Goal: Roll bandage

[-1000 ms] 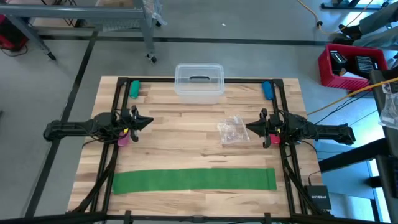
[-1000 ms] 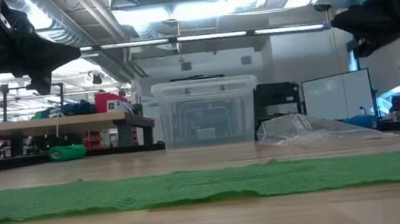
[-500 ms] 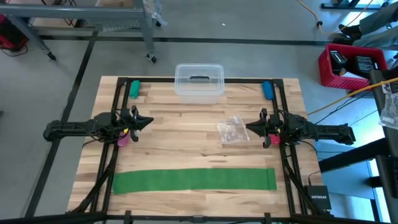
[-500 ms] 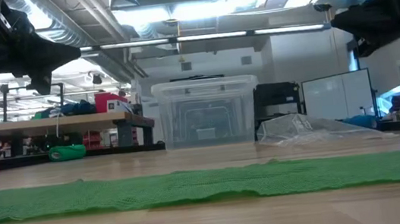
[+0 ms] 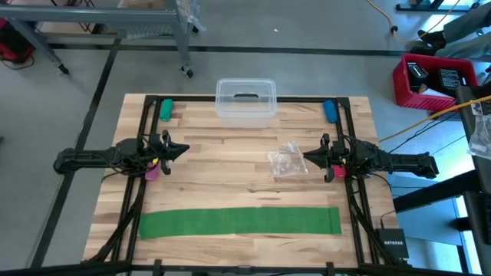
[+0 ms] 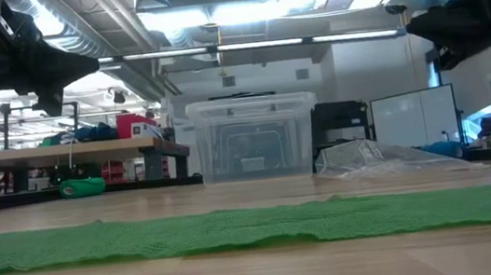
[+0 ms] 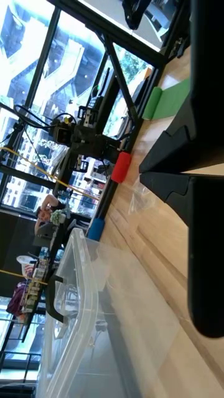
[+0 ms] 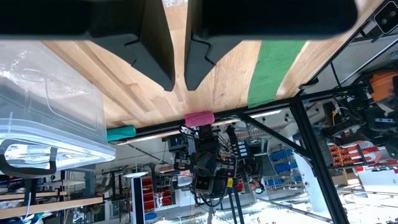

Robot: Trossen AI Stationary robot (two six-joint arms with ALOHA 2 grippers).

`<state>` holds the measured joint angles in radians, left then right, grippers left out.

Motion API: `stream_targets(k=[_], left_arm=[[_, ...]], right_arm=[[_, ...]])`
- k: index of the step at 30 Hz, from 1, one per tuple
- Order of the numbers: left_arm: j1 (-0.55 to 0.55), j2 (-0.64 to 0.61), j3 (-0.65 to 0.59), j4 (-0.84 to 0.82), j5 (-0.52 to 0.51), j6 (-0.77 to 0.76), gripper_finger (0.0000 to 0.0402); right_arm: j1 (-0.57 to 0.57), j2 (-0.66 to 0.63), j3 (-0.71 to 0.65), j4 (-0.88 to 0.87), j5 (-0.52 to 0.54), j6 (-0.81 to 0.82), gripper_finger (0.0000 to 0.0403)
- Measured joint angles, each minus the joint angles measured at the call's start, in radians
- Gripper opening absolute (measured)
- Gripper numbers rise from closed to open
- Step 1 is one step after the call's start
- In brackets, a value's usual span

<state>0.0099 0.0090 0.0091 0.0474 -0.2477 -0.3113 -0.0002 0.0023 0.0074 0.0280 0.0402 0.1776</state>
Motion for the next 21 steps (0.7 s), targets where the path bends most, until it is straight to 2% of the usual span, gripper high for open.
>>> stream_targets(k=[3,11,16,19,21], left_arm=[[0.0,0.0,0.0,0.003,-0.013,-0.002,0.0],[0.0,0.0,0.0,0.074,-0.048,-0.137,0.0],[0.012,0.0,0.0,0.159,-0.088,0.002,0.0],[0.01,0.017,0.002,0.282,-0.029,0.086,0.0],[0.005,0.056,0.027,0.283,-0.002,0.131,0.0]], right_arm=[[0.0,0.0,0.0,0.0,0.0,0.0,0.004],[0.0,0.0,0.004,0.019,0.001,0.028,0.004],[0.0,0.0,0.006,0.029,0.02,0.057,0.004],[0.0,0.0,0.006,0.036,0.078,0.059,0.004],[0.0,0.0,0.006,0.05,0.101,0.059,0.004]])
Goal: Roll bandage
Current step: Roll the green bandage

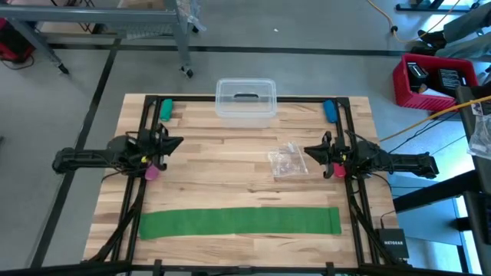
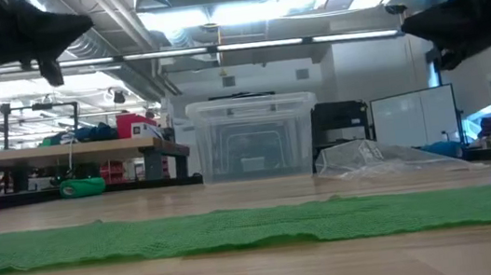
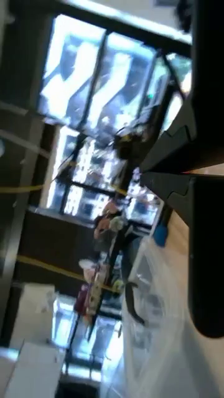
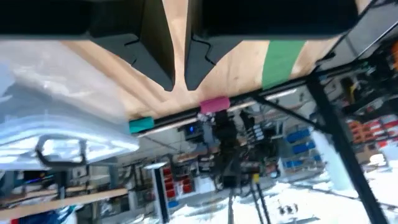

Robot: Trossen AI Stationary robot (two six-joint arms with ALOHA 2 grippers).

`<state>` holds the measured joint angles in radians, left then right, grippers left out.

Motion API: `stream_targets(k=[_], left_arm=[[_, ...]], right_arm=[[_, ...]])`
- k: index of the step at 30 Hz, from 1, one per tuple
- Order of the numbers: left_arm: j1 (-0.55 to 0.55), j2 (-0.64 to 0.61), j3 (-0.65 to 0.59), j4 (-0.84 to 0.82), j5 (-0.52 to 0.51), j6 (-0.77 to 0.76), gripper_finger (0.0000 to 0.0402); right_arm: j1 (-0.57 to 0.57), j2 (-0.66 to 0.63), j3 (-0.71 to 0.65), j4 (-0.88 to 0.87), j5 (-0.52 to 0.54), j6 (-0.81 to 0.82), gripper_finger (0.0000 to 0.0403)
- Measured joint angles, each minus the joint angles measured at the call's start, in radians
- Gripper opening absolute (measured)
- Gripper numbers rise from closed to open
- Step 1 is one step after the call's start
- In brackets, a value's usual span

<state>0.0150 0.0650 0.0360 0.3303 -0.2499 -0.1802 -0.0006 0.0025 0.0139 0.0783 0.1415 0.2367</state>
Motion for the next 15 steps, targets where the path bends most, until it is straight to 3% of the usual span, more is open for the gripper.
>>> stream_targets(k=[6,15], left_arm=[[-0.023,0.234,0.154,-0.061,0.003,0.086,0.0],[-0.111,0.803,0.498,-0.056,0.003,0.147,0.0]], right_arm=[[0.0,0.0,0.002,0.061,-0.003,0.001,0.004],[0.0,0.0,0.003,0.171,-0.185,0.106,0.004]])
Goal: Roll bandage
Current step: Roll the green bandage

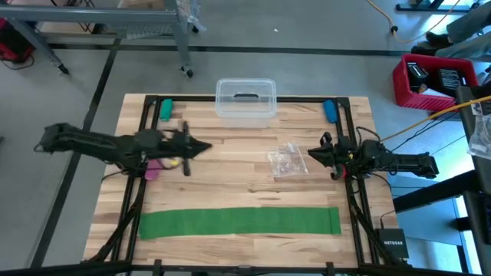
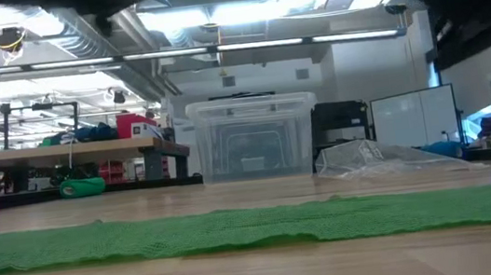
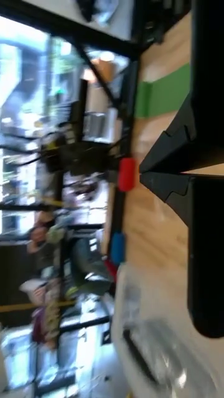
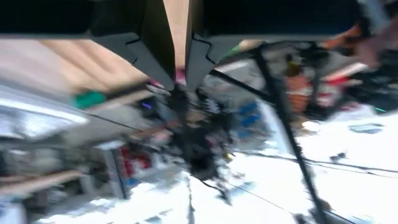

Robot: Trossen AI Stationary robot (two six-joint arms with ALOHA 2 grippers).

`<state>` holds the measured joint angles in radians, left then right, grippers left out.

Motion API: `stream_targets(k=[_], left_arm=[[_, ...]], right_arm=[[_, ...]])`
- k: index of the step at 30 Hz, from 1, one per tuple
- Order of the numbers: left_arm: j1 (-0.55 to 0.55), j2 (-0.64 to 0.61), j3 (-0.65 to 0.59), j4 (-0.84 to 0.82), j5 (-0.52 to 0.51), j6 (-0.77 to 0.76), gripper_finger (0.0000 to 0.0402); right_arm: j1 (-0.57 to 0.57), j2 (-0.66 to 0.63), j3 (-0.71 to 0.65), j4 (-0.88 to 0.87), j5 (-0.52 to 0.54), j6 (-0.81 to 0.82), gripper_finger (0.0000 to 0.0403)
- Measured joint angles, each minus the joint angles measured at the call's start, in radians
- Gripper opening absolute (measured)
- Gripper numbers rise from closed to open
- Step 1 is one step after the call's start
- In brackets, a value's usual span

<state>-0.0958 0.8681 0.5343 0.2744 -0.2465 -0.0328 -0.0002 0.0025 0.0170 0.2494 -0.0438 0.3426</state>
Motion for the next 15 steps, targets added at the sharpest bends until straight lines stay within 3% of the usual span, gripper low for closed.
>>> stream_targets(k=[6,15], left_arm=[[-0.094,0.355,0.217,0.023,0.001,0.02,0.0],[-0.204,0.797,0.483,0.06,0.003,-0.077,0.0]], right_arm=[[0.0,0.0,0.004,0.103,-0.15,0.062,0.004],[0.0,0.052,0.146,-0.007,-0.304,0.07,0.004]])
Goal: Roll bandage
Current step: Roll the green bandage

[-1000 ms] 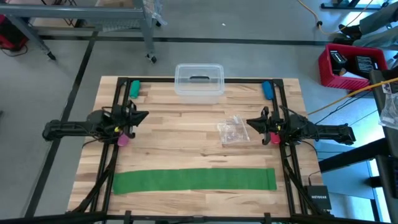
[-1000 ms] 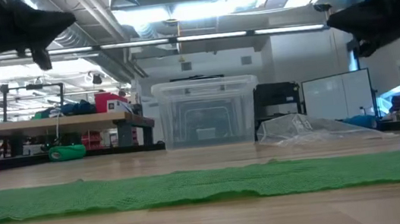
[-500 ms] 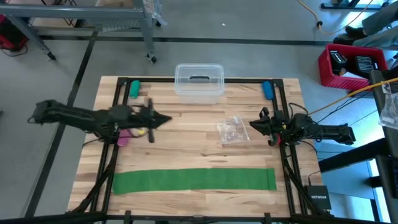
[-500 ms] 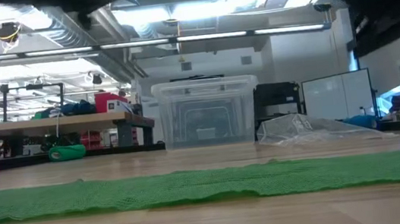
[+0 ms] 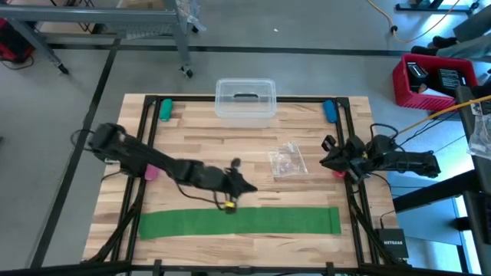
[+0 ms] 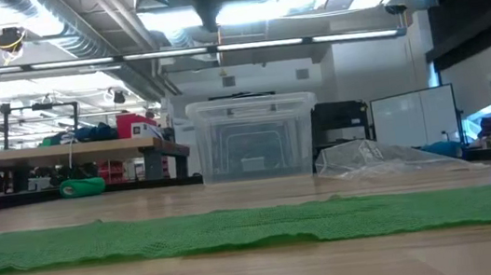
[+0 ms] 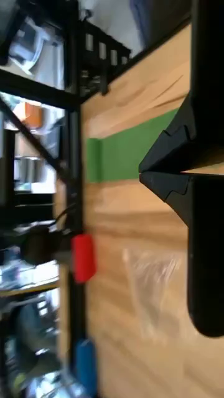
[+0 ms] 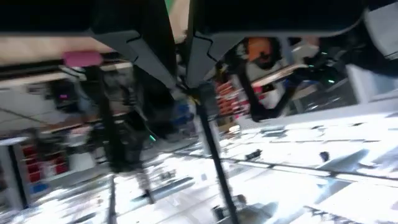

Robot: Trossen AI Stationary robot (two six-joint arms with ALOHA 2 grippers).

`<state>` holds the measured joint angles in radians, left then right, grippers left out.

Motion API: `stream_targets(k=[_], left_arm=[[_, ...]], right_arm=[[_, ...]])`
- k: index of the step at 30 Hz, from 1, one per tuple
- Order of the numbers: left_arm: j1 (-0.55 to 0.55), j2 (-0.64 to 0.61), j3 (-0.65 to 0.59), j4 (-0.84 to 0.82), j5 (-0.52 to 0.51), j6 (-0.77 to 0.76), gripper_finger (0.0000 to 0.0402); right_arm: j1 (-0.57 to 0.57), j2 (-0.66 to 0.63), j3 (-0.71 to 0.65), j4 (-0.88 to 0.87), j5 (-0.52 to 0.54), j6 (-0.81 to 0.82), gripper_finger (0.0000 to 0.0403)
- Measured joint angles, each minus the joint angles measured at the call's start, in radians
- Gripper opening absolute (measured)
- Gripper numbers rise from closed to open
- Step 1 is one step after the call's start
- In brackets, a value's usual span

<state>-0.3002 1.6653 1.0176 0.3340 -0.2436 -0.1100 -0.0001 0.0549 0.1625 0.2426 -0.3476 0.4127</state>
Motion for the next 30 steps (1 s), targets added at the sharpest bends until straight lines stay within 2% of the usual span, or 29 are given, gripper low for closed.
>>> stream_targets(k=[5,10,15,20,30], left_arm=[[-0.046,0.189,0.121,-0.001,-0.003,-0.088,0.0],[-0.084,0.356,0.247,-0.003,-0.002,-0.092,0.0],[-0.088,0.469,0.339,-0.008,-0.001,-0.092,0.0],[-0.087,0.508,0.352,-0.05,-0.003,-0.119,0.0],[-0.084,0.508,0.353,-0.26,-0.004,-0.182,0.0]], right_arm=[[0.001,0.095,0.133,-0.181,-0.058,0.0,0.004],[0.001,0.205,0.327,-0.411,-0.091,0.001,0.004],[0.001,0.308,0.512,-0.615,-0.099,0.002,0.004],[0.001,0.392,0.604,-0.734,-0.092,0.001,0.004],[0.001,0.507,0.612,-0.887,-0.064,-0.037,0.0039]])
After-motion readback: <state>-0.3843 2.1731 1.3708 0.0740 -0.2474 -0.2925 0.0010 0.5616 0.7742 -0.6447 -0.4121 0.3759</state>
